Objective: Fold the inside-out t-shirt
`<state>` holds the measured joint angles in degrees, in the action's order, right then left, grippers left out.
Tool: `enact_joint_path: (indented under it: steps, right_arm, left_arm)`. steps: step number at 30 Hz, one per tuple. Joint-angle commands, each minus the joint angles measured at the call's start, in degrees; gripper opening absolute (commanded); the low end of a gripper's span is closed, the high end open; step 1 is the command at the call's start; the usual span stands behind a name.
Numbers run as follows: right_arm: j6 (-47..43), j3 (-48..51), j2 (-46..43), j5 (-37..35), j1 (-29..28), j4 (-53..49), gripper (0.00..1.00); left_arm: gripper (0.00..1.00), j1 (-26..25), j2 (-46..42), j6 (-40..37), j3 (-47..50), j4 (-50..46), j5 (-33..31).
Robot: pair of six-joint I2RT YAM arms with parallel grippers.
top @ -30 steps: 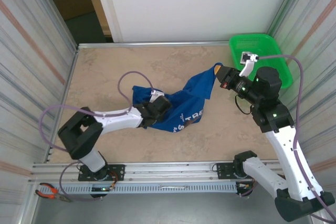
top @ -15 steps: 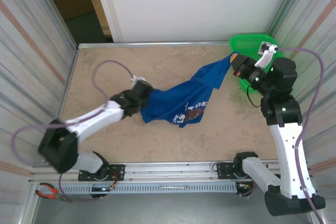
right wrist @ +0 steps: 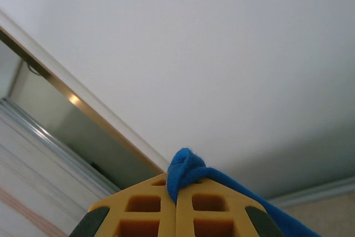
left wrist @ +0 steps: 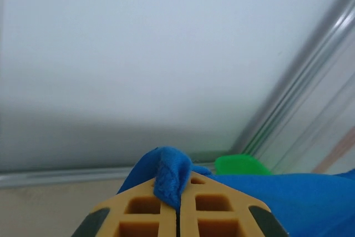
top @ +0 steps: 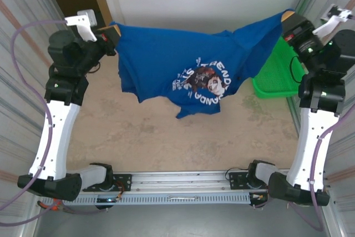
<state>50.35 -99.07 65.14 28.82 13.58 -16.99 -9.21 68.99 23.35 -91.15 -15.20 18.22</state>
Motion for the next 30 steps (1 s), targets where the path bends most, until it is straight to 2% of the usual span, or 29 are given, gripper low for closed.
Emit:
enact_joint_path:
  steps: [1,4,7,12,17,22,25,27,28,29,30]
  right_arm:
    - [3.85,-4.44,-0.81,1.45,1.91,3.99,0.00]
    - [4.85,-5.08,-0.15,1.66,2.15,4.34,0.00]
    - [5.63,-4.07,-0.05,1.67,2.14,4.65,0.00]
    - [6.93,-2.83,1.15,0.85,2.14,6.27,0.00]
    - [12.02,-6.32,8.81,5.80,2.06,12.77,0.00]
    - [12.58,-16.40,13.56,6.44,1.53,13.21,0.00]
    - [12.75,-17.92,13.39,7.14,0.78,13.87,0.00]
    - [11.80,-13.82,10.24,7.51,-0.93,14.86,0.00]
    - [10.82,-10.67,7.99,7.07,-2.16,15.22,0.00]
    - [9.24,-5.35,4.85,6.11,-4.26,15.39,0.00]
    - [7.28,-0.11,1.55,5.10,-6.68,15.45,0.00]
  left_arm:
    - [0.08,0.68,1.54,-0.23,-4.51,-0.41,2.50]
    - [0.00,2.27,3.76,-0.81,-5.39,-2.35,2.12]
    - [0.00,4.40,5.64,0.01,-3.46,-2.68,2.48]
    - [0.00,10.00,10.68,5.68,0.86,1.12,6.59]
    - [0.00,12.09,19.10,9.77,-6.43,2.13,10.85]
    - [0.00,11.94,22.19,13.47,-16.60,3.30,11.79]
    - [0.00,11.94,21.75,13.68,-19.49,2.52,12.34]
    - [0.00,11.86,19.41,13.50,-16.16,3.36,12.88]
    - [0.02,11.76,18.01,13.27,-13.05,3.90,12.97]
    - [0.09,11.76,16.25,12.82,-8.92,4.50,12.92]
    - [0.21,11.77,14.27,12.01,-4.06,4.66,12.32]
